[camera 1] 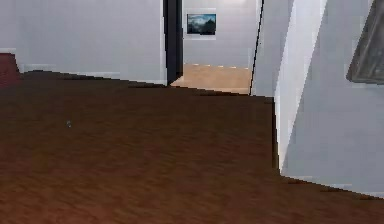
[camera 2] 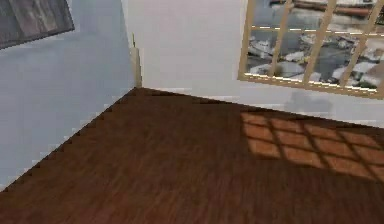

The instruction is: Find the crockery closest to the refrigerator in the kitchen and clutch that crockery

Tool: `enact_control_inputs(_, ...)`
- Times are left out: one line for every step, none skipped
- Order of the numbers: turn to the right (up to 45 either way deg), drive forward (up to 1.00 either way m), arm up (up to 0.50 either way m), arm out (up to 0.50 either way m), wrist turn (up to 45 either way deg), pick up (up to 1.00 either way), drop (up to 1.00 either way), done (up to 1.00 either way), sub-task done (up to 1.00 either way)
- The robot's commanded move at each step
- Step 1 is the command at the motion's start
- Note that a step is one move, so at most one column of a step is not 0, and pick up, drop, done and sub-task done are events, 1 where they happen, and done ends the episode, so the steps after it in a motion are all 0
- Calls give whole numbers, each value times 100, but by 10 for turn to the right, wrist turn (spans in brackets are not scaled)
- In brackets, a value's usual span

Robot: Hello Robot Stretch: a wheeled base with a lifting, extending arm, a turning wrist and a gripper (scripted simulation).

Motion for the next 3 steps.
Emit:
enact_control_inputs(0, 100, 0, 0, 0, 0, 0, 0, 0)
enact_control_inputs(0, 100, 0, 0, 0, 0, 0, 0, 0)
enact_control_inputs(0, 100, 0, 0, 0, 0, 0, 0, 0)
